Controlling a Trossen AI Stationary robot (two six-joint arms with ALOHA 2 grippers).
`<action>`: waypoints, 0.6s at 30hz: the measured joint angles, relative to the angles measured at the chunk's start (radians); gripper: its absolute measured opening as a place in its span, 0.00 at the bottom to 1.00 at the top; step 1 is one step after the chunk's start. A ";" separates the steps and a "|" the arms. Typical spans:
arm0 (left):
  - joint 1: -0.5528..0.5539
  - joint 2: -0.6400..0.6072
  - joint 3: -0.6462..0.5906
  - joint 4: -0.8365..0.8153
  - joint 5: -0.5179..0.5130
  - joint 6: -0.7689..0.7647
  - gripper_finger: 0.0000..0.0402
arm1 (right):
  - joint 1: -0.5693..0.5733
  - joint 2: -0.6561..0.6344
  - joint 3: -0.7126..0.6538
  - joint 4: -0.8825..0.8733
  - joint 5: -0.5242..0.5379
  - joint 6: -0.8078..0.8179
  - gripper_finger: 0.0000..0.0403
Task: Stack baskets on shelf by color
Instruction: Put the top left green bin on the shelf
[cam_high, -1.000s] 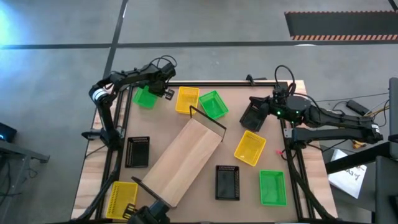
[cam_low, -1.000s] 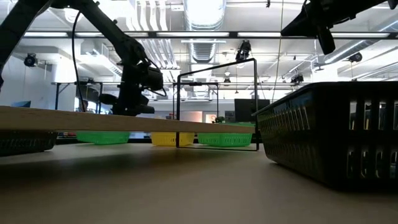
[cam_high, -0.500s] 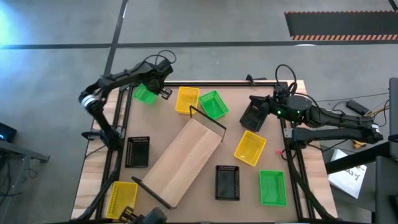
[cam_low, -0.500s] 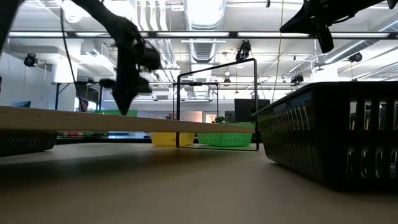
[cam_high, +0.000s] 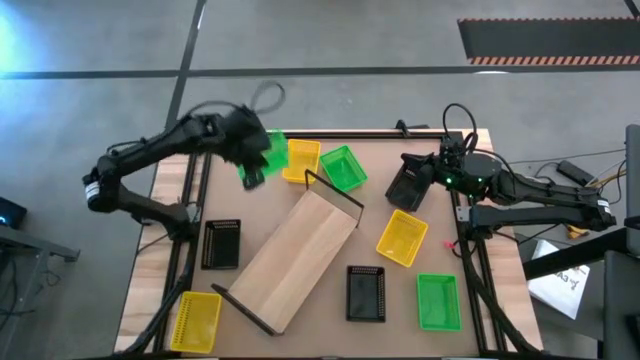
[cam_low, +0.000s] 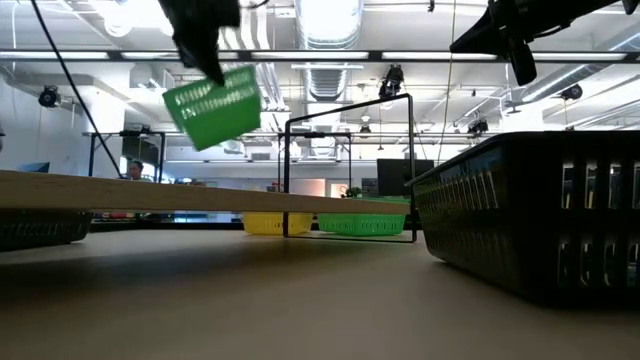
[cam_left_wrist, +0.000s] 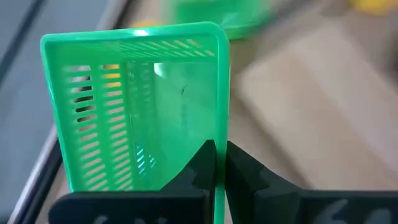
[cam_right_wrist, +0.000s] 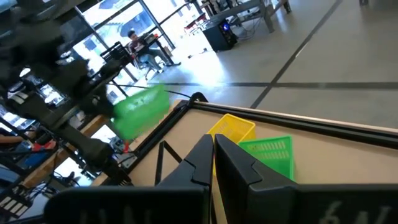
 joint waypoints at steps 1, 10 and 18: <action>-0.059 0.011 0.011 -0.002 0.009 0.019 0.00 | 0.000 0.000 0.000 0.000 0.000 -0.001 0.02; -0.468 0.195 0.105 -0.007 0.021 0.086 0.00 | 0.000 0.000 0.000 -0.004 0.000 -0.002 0.02; -0.515 0.427 0.111 0.033 -0.168 0.295 0.00 | 0.000 0.000 0.000 -0.007 -0.001 -0.002 0.02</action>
